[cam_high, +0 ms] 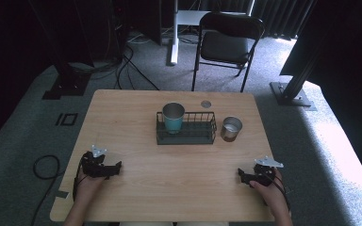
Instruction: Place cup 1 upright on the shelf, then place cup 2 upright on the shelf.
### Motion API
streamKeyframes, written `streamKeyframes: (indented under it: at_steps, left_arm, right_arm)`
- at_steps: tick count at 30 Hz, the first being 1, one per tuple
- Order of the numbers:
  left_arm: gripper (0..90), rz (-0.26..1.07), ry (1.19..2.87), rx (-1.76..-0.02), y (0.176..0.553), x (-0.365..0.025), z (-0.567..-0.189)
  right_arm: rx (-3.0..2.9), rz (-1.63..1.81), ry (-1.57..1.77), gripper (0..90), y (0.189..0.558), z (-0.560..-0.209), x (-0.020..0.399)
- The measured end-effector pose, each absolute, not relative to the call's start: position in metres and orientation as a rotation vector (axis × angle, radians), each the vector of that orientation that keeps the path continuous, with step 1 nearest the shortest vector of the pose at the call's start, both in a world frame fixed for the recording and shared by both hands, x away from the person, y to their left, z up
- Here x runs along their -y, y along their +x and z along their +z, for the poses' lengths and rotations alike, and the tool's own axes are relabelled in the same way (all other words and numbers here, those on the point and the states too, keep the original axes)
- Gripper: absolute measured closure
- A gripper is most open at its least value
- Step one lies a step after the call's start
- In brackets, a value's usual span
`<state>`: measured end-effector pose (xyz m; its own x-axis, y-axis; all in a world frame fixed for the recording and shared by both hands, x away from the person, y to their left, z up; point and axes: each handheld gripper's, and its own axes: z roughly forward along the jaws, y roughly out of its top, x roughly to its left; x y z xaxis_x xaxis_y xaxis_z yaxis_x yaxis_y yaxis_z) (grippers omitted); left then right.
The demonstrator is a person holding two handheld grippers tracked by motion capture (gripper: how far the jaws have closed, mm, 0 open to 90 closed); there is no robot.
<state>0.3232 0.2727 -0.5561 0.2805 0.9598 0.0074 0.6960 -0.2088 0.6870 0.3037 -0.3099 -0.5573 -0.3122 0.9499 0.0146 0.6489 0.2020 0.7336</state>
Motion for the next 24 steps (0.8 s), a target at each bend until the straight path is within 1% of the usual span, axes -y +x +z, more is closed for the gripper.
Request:
streamKeyframes:
  at_steps: [5, 7, 13, 24]
  left_arm:
    - [0.8, 0.598, 1.981, -1.481, 0.323, -0.273, -0.556]
    - [0.8, 0.598, 1.981, -1.481, 0.323, -0.273, -0.556]
    - [0.7, 0.597, 1.983, -1.480, 0.323, -0.273, -0.556]
    - [0.8, 0.597, 1.985, -1.478, 0.323, -0.273, -0.556]
  right_arm:
    - [-2.016, 0.933, 1.476, 12.8, 0.312, -0.551, 0.306]
    - [-1.997, 0.962, 1.440, 12.6, 0.322, -0.542, 0.301]
    - [-1.986, 0.972, 1.399, 12.5, 0.337, -0.528, 0.295]
    - [-1.964, 1.029, 1.369, 12.4, 0.361, -0.521, 0.292]
